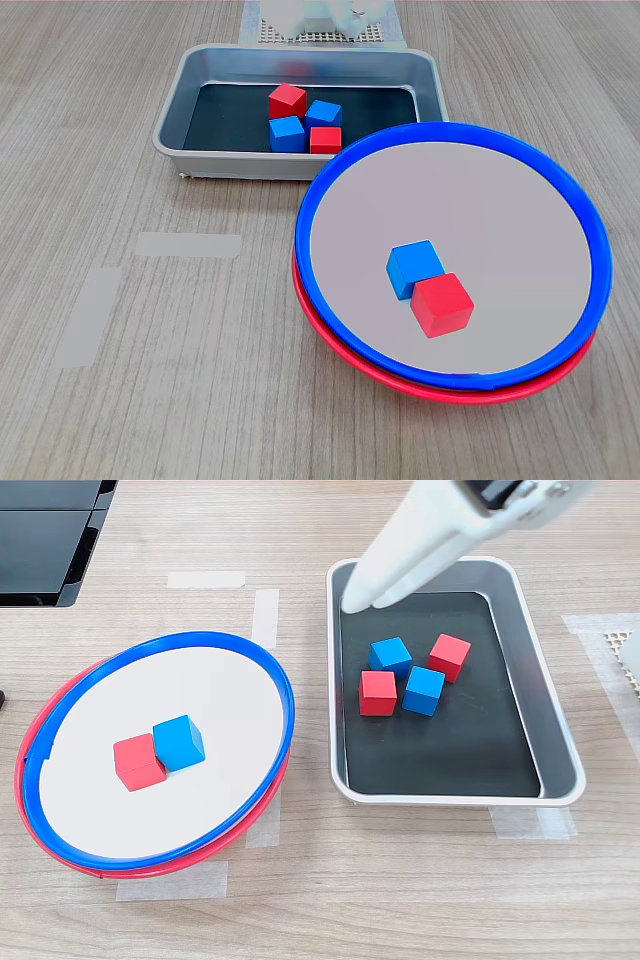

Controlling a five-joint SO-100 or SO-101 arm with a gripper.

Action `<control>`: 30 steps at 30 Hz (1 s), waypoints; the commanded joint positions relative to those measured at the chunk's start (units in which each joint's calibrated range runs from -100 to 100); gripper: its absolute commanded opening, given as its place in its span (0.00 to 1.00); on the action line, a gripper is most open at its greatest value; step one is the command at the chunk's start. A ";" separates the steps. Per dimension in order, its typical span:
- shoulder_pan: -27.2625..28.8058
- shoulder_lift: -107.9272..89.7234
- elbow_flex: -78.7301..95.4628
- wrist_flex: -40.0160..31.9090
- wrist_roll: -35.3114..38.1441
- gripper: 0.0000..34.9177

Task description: Resolve any anomalies and move all blocks to matching dishes

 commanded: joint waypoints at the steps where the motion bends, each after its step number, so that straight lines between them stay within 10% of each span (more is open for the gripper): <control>1: -2.08 14.70 -19.48 0.47 0.20 0.36; 11: -3.12 30.56 -28.59 5.51 4.00 0.49; 30: -5.47 38.92 -23.40 -7.04 1.51 0.29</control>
